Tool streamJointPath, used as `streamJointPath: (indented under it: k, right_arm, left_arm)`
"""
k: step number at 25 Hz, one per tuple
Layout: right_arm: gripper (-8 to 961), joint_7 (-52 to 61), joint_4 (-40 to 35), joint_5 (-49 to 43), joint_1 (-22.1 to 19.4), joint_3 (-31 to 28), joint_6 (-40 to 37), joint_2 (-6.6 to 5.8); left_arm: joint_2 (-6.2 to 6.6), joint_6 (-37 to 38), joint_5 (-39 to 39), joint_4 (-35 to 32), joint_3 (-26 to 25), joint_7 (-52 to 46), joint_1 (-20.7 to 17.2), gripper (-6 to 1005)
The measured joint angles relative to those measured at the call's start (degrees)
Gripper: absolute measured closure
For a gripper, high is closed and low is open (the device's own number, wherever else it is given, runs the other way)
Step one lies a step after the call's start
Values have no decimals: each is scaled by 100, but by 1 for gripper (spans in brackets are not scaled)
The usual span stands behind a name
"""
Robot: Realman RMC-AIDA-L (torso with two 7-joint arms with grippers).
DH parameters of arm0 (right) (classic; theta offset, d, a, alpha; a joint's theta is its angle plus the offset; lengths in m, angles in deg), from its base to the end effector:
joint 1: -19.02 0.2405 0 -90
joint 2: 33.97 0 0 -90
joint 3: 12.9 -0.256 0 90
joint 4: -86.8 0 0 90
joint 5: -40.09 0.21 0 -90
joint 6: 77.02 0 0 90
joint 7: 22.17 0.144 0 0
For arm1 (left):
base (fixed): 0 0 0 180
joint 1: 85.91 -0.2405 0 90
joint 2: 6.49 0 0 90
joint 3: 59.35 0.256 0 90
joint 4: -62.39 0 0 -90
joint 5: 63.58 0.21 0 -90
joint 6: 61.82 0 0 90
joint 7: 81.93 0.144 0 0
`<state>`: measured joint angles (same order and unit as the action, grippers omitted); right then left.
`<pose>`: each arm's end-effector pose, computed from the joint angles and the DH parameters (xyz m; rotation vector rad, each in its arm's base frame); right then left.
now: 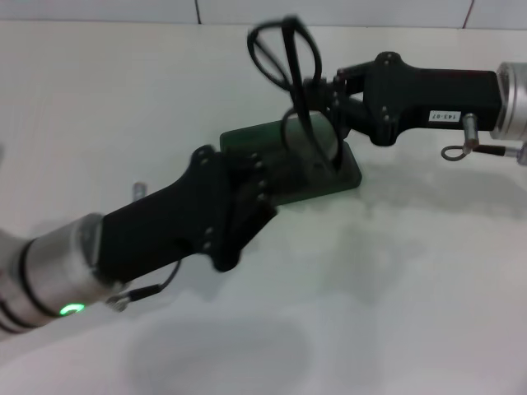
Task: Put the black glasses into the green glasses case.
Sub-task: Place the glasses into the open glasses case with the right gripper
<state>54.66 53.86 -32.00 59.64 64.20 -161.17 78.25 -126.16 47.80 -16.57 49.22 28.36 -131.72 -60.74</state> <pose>0.1468 0.3704 -0.0087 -2.8610 0.2492 1.0553 -0.2108 0.2435 -0.0354 -2.4702 -0.3103 -1.7296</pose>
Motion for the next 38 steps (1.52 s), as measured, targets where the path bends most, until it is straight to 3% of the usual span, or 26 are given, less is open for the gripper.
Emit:
streamJointPath:
  k: [3, 8, 14, 26, 38]
  right_arm:
    - [897, 412, -805, -1194, 85, 18, 118, -41]
    - [898, 1450, -2470, -3568, 216, 54, 411, 315]
    - [897, 1955, -2785, -5034, 866, 941, 1045, 358]
    - [897, 1778, -2437, -5718, 1167, 2725, 2784, 393]
    - [897, 1780, -2160, -5829, 1152, 3064, 3576, 397]
  left_arm:
    - [96, 86, 1, -81, -1, 77, -228, 967]
    - [255, 192, 10, -132, -6, 86, -318, 966]
    - [212, 199, 0, -84, -81, 89, -331, 966]
    - [142, 161, 6, -66, -338, 130, -447, 966]
    - [163, -13, 1, -63, -396, 138, -418, 965]
